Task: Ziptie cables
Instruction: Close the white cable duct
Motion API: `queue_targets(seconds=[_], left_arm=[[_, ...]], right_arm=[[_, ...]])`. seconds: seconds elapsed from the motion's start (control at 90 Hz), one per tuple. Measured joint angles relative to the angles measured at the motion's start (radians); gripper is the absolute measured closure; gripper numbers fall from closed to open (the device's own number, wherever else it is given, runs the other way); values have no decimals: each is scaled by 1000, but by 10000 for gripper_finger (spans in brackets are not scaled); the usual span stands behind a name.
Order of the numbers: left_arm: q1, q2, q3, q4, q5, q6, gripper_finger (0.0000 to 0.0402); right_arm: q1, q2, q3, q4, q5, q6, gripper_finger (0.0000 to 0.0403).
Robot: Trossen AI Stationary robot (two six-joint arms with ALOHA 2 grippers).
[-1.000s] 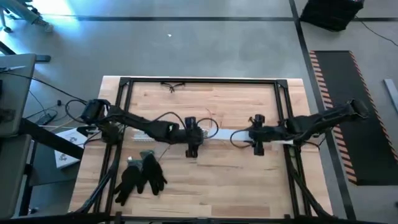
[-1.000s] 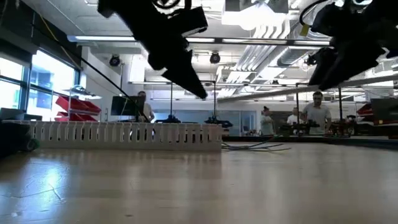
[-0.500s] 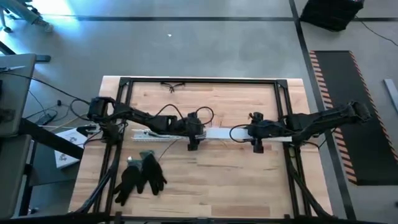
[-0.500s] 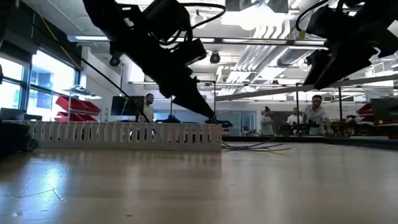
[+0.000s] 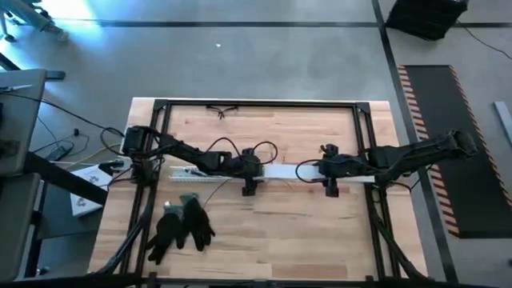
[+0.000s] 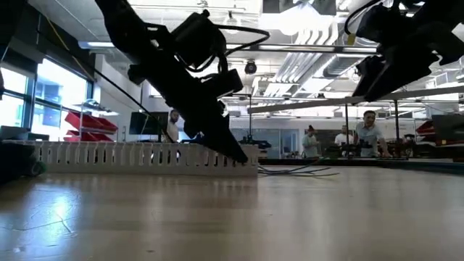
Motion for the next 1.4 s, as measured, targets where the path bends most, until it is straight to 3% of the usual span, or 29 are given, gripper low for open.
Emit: queue_targets(seconds=[0.811, 1.011, 1.4], left_arm=[[-49, -24, 2, -98, -64, -49, 166], [-48, -46, 0, -124, -71, -26, 166], [-48, -54, 0, -159, -80, -35, 166]], right_arm=[[-31, 2, 0, 61, -29, -44, 195], [-85, 49, 0, 127, -138, -89, 195], [-96, 166, -6, 184, -154, -107, 195]])
